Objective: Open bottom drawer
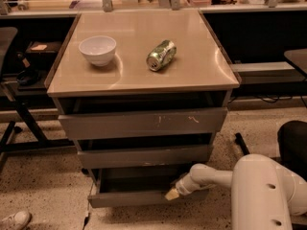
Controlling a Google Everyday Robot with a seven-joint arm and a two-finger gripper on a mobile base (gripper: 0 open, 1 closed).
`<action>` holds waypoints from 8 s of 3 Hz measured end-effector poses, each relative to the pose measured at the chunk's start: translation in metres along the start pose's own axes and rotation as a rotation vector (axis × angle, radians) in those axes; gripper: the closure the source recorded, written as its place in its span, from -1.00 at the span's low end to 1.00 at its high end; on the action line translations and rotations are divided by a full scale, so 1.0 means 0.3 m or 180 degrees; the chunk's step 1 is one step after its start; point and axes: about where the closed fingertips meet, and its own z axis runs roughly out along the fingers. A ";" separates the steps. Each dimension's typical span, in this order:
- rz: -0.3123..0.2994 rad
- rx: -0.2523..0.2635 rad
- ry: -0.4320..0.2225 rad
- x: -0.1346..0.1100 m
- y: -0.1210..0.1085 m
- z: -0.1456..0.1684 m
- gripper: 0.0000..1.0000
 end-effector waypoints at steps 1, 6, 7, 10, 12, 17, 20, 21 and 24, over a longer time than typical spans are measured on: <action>0.0179 -0.0113 0.0049 0.075 0.055 -0.008 1.00; 0.0350 -0.0181 0.0157 0.162 0.137 -0.041 1.00; 0.0368 -0.0183 0.0172 0.171 0.150 -0.047 1.00; 0.0404 -0.0185 0.0209 0.190 0.174 -0.063 1.00; 0.0473 -0.0152 0.0263 0.215 0.211 -0.108 1.00; 0.0701 -0.0267 0.0404 0.296 0.286 -0.125 1.00; 0.0908 -0.0269 0.0435 0.342 0.327 -0.149 1.00; 0.0898 -0.0261 0.0404 0.329 0.325 -0.153 1.00; 0.0944 -0.0116 0.0368 0.280 0.353 -0.256 1.00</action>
Offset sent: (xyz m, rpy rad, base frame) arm -0.0782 -0.0300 -0.0051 0.0204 0.1486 -0.0756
